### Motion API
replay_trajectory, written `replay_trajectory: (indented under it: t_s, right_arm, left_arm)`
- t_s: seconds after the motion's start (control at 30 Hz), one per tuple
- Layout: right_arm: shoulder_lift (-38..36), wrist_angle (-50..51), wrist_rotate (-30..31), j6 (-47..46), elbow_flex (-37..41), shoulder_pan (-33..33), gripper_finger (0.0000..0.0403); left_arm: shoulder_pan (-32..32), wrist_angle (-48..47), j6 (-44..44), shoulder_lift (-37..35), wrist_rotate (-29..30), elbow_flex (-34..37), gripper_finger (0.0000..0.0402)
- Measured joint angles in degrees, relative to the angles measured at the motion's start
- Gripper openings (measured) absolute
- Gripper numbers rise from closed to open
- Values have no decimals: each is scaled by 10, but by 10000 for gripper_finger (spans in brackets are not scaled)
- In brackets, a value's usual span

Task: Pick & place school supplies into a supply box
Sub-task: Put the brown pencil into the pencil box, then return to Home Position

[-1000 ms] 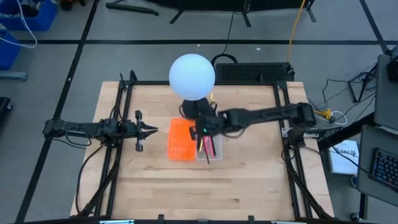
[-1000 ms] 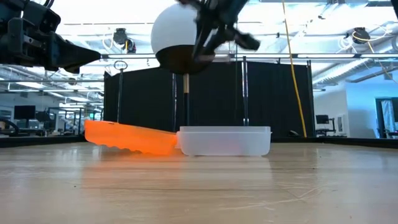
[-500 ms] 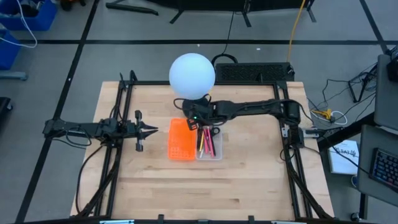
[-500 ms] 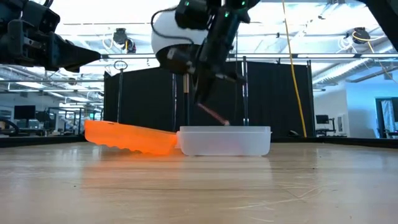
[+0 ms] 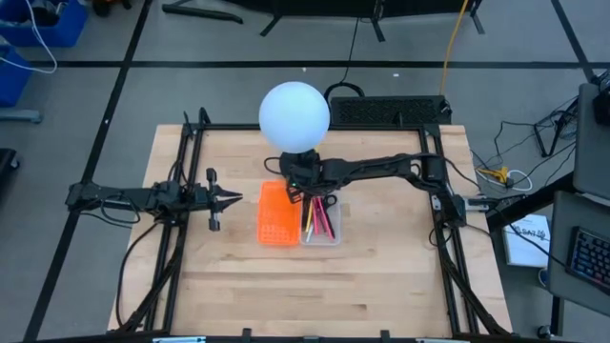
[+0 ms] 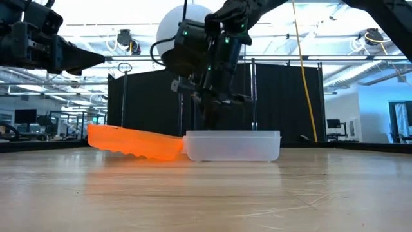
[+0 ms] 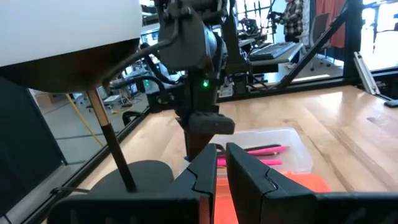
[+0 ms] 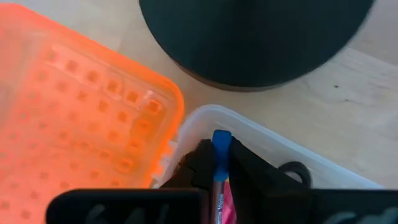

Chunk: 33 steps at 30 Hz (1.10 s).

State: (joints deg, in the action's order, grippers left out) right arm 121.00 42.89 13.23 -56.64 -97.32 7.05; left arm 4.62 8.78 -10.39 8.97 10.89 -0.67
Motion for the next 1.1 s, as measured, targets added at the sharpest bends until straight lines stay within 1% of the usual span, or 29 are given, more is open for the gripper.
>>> replay_trajectory:
  t_s: [0.27, 0.6, 0.7, 0.83, 0.97, 1.03, 1.1]
  right_arm:
    - [18, -2, 1, 13, 0, 1, 27]
    - [-4, 6, 3, 19, 0, 0, 98]
    - [-12, 6, 3, 19, 0, -2, 111]
    - [-24, 9, 3, 24, 0, -2, 119]
    - [-52, 7, 1, 86, 0, -8, 117]
    - [-72, 8, 1, 133, 0, -23, 114]
    - [-96, 9, 14, 183, 0, -47, 110]
  left_arm:
    - [0, -1, 2, 0, 2, 0, 44]
    - [0, -10, 4, 0, 2, 0, 44]
    - [0, -10, 4, 0, 1, 0, 44]
    - [0, -10, 6, 0, 1, 0, 44]
    - [0, -11, 8, 0, 1, 0, 44]
    - [0, -12, 12, 0, 1, 0, 44]
    - [0, -13, 23, 0, 0, 0, 44]
